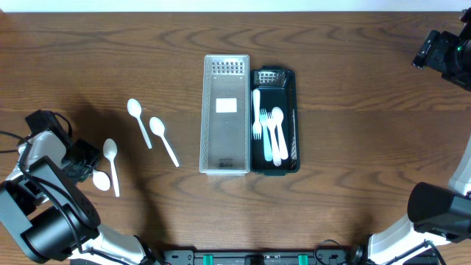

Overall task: Pack container
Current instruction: 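Lower the left gripper onto a white spoon at the left and grasp it, then carry the spoon into the clear basket and release it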

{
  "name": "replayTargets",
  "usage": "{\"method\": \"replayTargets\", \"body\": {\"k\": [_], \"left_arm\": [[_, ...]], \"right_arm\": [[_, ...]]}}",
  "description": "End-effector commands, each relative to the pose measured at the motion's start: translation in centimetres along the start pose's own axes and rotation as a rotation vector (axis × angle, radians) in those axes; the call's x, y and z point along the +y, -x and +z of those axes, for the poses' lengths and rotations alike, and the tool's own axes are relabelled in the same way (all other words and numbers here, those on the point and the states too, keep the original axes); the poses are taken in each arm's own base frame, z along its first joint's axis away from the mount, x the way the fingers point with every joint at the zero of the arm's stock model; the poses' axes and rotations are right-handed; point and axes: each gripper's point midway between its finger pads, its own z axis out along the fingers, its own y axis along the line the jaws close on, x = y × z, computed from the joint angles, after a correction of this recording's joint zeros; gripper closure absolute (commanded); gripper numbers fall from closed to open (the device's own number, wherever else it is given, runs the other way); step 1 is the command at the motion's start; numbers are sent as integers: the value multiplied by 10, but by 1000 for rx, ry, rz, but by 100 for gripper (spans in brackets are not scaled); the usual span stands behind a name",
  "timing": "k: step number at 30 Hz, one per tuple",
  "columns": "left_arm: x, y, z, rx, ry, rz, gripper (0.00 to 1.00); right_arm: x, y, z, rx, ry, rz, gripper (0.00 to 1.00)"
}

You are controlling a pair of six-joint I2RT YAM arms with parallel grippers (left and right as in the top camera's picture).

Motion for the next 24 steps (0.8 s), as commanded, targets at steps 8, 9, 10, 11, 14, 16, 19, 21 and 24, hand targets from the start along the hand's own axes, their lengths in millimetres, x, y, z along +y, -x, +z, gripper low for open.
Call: {"method": "replayTargets", "body": {"k": [8, 9, 10, 11, 14, 16, 19, 21, 24], "left_arm": [[5, -24, 12, 78, 0, 10, 94], [2, -23, 9, 73, -11, 12, 94], [-1, -22, 2, 60, -21, 18, 94], [-4, -21, -6, 46, -27, 27, 94], [-22, -20, -43, -21, -71, 90, 94], [-38, -24, -70, -66, -115, 158, 94], [-69, -46, -121, -139, -199, 284, 94], [-91, -66, -152, -187, -266, 377, 94], [-128, -104, -197, -278, -382, 558, 94]], "right_arm": [[1, -1, -2, -4, -4, -20, 16], [1, -1, -2, -4, -4, -20, 16], [1, -1, -2, -4, -4, -20, 16], [1, -1, -2, -4, -4, -20, 16], [1, -1, -2, -4, -4, -20, 16], [1, -1, -2, -4, -3, -20, 16], [1, -1, -2, -4, -3, -20, 16], [1, -1, -2, -4, -3, -20, 16], [1, -1, -2, -4, -3, -20, 16]]}}
